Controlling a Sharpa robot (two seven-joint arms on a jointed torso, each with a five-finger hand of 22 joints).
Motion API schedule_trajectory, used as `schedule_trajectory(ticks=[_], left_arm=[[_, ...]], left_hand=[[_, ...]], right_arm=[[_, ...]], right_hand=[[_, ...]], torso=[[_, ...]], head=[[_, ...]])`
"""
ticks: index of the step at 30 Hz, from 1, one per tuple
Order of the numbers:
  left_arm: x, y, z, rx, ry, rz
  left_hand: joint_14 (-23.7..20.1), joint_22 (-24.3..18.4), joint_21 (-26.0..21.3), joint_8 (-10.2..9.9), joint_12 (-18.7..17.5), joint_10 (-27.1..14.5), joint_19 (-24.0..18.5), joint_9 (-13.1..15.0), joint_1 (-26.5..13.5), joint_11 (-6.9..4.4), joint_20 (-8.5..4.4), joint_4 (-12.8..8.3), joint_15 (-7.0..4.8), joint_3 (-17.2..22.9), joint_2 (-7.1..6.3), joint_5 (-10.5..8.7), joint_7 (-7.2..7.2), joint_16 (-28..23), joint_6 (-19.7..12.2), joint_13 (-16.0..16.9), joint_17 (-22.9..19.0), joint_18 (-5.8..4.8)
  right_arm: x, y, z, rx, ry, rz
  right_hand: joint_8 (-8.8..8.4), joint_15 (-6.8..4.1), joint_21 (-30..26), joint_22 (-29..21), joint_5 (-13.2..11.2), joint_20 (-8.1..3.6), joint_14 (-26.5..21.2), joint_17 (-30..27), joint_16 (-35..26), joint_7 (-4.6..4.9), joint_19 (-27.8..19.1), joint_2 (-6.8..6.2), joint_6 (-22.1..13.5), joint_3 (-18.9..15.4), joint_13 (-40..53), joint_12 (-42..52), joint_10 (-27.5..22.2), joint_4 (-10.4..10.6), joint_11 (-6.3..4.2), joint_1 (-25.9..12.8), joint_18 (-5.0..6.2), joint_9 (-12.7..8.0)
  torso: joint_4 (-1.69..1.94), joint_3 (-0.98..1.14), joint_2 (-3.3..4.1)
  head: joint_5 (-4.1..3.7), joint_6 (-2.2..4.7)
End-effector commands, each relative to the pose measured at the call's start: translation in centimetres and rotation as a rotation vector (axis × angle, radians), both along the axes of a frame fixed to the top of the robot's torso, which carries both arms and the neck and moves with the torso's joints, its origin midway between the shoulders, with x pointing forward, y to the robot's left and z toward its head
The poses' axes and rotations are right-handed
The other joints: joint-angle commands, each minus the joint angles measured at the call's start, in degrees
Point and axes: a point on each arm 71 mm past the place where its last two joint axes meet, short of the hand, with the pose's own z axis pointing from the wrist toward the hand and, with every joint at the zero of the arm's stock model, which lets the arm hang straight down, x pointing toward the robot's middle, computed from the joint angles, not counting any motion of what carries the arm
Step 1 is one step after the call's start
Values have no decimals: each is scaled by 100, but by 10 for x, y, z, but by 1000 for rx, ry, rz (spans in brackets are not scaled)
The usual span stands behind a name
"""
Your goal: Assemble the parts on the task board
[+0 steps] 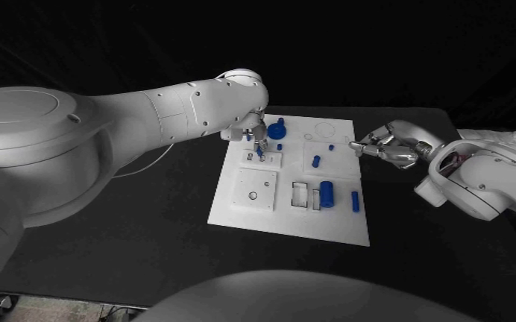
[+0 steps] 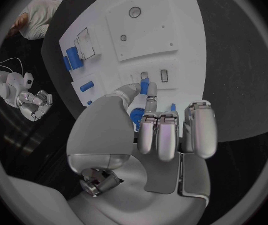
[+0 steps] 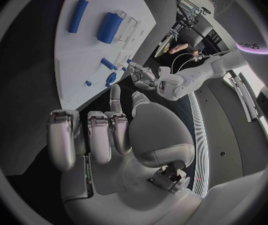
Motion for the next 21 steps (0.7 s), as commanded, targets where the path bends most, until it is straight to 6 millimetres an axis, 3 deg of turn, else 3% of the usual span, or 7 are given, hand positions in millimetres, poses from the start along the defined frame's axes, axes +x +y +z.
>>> schedule_trajectory(ticks=[1,21], left_arm=[[-3,11,0,101,10,124],[-8,16,-5,78,-24,144]], left_hand=[[602,1192,-37,59,14,585,124,821,-14,-49,-47,-13,-42,55,67,32,-262,15,264,1508,1508,-86],[602,1181,-72,105,14,585,113,874,-59,-63,-58,-16,-53,90,88,44,-280,15,306,1508,1508,-80]], right_arm=[[-1,1,-2,-4,17,8],[-1,3,-6,-7,29,10]], right_hand=[[-33,43,-34,1271,24,28,608,1505,20,18,61,-17,-25,-30,1509,22,586,7,34,62,97,9],[-49,46,-49,1266,30,30,608,1505,20,20,48,-12,-25,-36,1509,22,586,4,37,108,101,10]], torso=[[-3,0,-4],[-3,-8,3]], head=[[20,0],[124,0]])
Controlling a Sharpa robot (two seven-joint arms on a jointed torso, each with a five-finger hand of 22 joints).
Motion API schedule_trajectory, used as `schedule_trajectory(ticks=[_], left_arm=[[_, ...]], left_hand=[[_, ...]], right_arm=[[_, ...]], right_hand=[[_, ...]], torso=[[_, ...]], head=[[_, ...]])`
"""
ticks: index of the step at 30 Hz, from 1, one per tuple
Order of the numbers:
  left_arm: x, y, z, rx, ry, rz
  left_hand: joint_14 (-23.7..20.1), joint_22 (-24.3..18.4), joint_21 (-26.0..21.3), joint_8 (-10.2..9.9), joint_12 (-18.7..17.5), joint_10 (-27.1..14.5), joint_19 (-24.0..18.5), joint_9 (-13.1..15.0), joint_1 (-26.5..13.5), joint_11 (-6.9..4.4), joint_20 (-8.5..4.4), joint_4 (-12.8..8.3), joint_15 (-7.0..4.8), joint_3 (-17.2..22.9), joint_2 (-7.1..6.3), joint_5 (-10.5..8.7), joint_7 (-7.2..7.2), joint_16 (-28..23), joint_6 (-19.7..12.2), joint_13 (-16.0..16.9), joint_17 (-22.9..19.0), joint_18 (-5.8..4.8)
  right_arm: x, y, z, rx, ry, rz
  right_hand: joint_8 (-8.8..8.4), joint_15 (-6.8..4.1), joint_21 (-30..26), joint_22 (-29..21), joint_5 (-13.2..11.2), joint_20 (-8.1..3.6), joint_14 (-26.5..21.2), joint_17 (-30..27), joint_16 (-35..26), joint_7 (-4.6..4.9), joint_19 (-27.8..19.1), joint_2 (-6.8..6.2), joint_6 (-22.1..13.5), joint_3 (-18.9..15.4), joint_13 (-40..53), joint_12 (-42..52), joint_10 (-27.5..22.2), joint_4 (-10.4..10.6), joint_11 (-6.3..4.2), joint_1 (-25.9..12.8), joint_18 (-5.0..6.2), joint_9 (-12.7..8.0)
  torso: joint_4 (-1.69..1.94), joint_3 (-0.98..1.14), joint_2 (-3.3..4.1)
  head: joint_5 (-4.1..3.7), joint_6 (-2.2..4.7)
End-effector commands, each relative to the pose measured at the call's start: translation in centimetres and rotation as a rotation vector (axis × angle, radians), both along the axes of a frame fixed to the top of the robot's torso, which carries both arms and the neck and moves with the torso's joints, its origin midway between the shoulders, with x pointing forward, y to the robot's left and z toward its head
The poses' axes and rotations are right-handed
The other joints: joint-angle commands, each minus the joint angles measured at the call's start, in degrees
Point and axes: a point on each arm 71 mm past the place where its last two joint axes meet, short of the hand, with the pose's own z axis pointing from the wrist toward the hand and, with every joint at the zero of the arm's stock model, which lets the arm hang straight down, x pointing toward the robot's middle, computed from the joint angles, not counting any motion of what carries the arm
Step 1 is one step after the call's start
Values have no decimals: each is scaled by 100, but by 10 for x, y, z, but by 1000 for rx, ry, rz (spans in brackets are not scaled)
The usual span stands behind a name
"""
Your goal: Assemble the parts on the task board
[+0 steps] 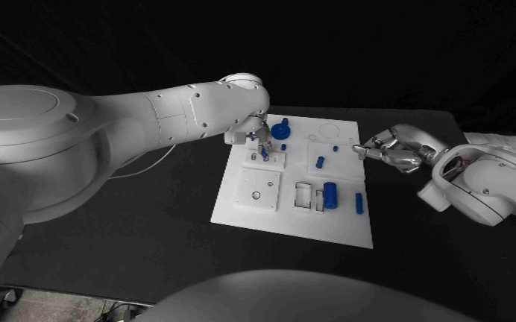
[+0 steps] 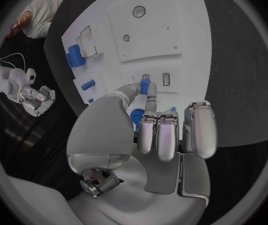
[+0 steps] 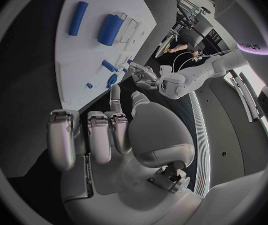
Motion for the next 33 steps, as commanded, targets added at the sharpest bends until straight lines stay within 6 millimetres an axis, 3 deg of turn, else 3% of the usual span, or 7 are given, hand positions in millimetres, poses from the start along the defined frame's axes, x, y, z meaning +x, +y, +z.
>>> schedule_trajectory(ticks=[1,33], left_arm=[[-1,11,0,126,-9,109],[-9,10,-4,135,-8,80]], left_hand=[[602,1176,-24,31,14,607,92,873,-7,-44,-37,-24,-54,67,48,21,-269,14,317,1508,1509,-79],[602,1149,-103,47,14,607,58,918,-64,-48,-47,-14,-61,109,69,19,-271,14,301,1508,1509,-63]], right_arm=[[-1,1,-2,-4,15,13],[-2,2,-5,-8,28,15]], right_hand=[[-27,46,-26,1267,30,31,608,1506,20,20,46,-12,-25,-36,1509,22,586,4,37,69,102,6],[-52,49,-75,1246,38,34,608,1506,20,27,-1,-6,-35,-46,1509,22,586,9,42,108,117,2]], torso=[[-4,-1,3],[4,-5,-1]], head=[[9,0],[49,0]])
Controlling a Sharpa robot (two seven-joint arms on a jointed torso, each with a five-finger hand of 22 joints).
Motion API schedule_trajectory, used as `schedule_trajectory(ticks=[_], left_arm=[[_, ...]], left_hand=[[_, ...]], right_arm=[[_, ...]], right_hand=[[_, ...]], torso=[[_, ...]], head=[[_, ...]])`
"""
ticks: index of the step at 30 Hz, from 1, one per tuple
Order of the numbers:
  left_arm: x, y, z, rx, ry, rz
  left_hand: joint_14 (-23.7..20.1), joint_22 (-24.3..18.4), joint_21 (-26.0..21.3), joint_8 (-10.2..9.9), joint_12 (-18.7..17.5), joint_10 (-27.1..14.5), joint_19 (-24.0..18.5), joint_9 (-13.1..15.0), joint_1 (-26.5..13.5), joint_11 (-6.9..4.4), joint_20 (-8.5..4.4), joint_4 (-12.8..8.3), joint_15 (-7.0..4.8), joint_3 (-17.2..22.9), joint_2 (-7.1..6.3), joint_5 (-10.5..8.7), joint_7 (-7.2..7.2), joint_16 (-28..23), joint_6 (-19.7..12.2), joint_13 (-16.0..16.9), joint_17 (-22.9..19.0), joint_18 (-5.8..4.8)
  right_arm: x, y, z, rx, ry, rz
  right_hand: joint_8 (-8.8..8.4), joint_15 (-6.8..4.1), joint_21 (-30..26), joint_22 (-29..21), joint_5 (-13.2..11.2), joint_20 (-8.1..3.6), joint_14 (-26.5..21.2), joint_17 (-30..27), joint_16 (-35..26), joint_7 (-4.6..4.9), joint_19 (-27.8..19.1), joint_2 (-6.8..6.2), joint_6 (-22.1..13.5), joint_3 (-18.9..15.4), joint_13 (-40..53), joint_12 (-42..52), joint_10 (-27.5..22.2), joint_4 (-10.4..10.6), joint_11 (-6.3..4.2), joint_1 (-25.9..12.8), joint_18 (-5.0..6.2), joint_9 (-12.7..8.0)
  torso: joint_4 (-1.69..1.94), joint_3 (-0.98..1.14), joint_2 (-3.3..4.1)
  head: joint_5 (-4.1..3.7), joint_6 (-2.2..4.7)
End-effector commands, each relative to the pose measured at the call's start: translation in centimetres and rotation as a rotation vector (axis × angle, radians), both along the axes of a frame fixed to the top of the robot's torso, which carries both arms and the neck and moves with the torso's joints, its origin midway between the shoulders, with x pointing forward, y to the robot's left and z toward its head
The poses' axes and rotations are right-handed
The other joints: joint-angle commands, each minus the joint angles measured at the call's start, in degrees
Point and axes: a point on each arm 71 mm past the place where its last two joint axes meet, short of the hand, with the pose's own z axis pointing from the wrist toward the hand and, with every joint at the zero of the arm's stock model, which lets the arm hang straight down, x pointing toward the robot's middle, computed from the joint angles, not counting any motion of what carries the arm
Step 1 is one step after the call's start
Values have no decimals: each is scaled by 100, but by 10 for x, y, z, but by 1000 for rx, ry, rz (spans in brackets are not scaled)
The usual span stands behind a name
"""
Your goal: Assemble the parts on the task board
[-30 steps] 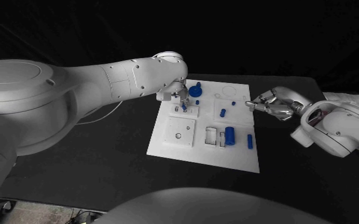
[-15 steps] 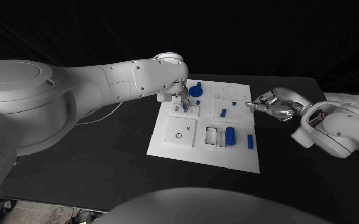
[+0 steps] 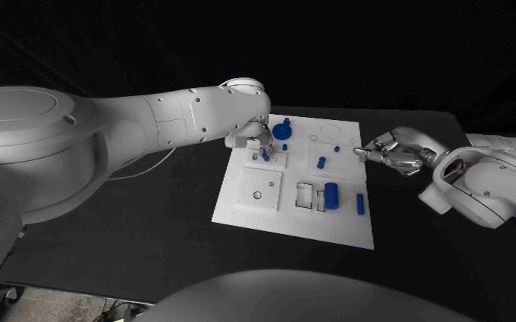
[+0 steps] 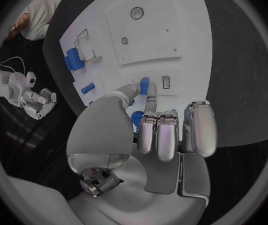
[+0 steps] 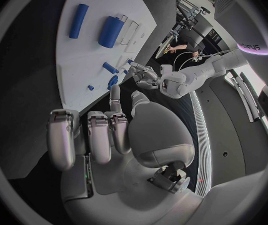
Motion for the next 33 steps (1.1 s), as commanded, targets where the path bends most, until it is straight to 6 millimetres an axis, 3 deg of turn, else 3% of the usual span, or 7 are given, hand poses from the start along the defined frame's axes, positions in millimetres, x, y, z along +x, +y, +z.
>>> schedule_trajectory(ticks=[1,23,33], left_arm=[[-2,10,0,130,8,97],[-2,10,-5,111,-12,117],[-6,9,-4,80,-35,121]], left_hand=[[597,1151,-18,26,14,605,80,868,1,-26,-26,-30,-26,62,44,12,-261,15,311,1508,1510,-64],[597,1131,-80,33,-85,531,57,914,-29,-29,-33,-42,-31,128,68,34,-261,15,276,1395,1510,-53],[597,1128,-92,39,-130,500,57,942,-20,-29,-35,-81,-32,158,42,33,-261,15,259,1346,1510,-52]], right_arm=[[-1,1,-2,-5,15,13],[-2,1,-3,-5,18,14],[-3,-1,-5,-5,24,7]], right_hand=[[-30,49,-30,1249,38,33,607,1508,20,16,-1,-4,-24,-30,1509,22,586,-7,42,62,117,4],[-38,50,-51,1240,40,35,607,1508,20,18,-20,-3,-24,-37,1509,22,586,-3,44,71,123,2],[-46,52,-66,1234,42,36,607,1508,20,19,-35,1,-24,-41,1509,22,586,1,46,79,127,1]], torso=[[2,-1,3],[-6,-1,1],[0,-3,0]], head=[[10,0],[15,0],[-17,0]])
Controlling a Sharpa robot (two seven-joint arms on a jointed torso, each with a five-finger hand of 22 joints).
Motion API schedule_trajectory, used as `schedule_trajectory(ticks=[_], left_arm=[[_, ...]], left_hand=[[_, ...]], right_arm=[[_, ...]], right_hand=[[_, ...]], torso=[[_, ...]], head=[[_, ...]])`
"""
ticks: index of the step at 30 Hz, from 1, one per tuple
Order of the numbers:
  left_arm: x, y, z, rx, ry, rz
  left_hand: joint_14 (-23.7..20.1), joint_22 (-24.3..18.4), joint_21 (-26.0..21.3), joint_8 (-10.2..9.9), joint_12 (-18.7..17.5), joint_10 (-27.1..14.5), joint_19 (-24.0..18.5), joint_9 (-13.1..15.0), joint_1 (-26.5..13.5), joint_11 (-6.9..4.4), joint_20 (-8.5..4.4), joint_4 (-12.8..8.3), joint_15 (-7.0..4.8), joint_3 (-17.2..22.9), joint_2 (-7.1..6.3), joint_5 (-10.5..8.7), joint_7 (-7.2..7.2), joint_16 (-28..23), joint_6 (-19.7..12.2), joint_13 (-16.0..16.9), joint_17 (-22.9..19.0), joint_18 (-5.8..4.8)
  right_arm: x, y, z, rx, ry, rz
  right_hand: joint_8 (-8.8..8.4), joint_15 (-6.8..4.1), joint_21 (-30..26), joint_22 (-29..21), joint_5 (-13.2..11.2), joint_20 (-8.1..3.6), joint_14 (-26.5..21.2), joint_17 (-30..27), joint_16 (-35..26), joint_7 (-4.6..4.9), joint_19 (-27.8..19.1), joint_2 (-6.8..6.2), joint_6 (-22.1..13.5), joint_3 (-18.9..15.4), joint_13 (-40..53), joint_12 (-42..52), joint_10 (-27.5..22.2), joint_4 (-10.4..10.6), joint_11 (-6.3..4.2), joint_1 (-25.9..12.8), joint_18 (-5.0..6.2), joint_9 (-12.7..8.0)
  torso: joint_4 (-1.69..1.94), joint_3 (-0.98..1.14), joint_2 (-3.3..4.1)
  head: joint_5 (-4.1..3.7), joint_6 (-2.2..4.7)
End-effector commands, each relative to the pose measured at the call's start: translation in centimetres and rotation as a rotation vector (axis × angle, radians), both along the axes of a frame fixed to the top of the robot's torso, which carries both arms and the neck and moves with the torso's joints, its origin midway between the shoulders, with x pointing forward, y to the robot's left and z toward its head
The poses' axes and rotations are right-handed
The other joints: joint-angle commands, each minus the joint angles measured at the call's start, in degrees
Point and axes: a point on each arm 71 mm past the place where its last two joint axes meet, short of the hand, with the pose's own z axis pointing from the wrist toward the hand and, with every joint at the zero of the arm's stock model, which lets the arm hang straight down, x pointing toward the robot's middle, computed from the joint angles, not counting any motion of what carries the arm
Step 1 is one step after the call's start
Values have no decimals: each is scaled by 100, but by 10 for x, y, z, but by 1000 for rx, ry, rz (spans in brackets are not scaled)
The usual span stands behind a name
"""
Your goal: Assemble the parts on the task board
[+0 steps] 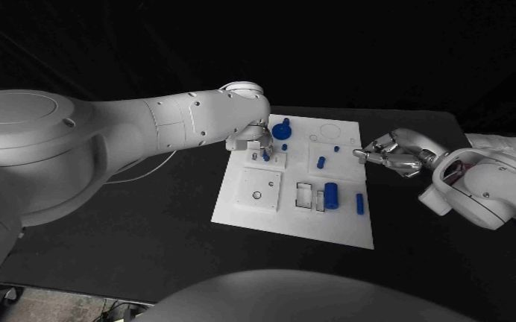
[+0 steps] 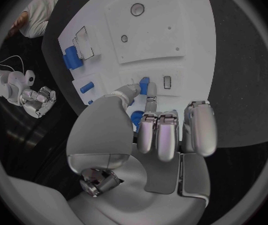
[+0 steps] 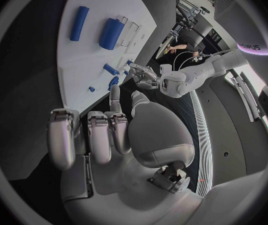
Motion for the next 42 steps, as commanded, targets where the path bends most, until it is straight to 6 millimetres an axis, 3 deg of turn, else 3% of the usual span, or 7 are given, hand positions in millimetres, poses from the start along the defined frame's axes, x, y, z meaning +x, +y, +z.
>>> schedule_trajectory(ticks=[1,37,42], left_arm=[[-4,9,0,91,-12,105],[-8,16,1,130,-95,79],[-9,15,-1,126,-92,81]], left_hand=[[594,1129,-33,32,-32,509,57,662,6,-42,-35,-115,-36,127,19,14,-259,14,259,1345,1505,-52],[594,1133,-23,58,-41,506,73,701,-30,-49,-39,-103,-41,153,13,4,-268,14,281,1336,1505,-56],[594,1132,-26,59,-44,503,72,703,-33,-49,-39,-102,-42,155,11,2,-268,14,281,1332,1505,-55]], right_arm=[[-2,-1,-2,-3,14,7],[-4,0,-11,0,32,5],[-4,0,-11,0,31,5]], right_hand=[[-24,52,-44,1228,21,15,608,1509,20,12,-19,2,-16,-42,1509,22,586,2,46,81,39,2],[-37,54,-66,1219,26,17,608,1509,20,14,-39,7,-14,-50,1509,22,586,5,47,98,46,-1],[-39,54,-66,1219,28,18,608,1509,20,14,-38,8,-14,-51,1509,22,586,5,48,102,45,-1]], torso=[[5,2,-3],[-2,1,-5],[1,-1,-2]], head=[[-7,0],[92,0],[74,0]])
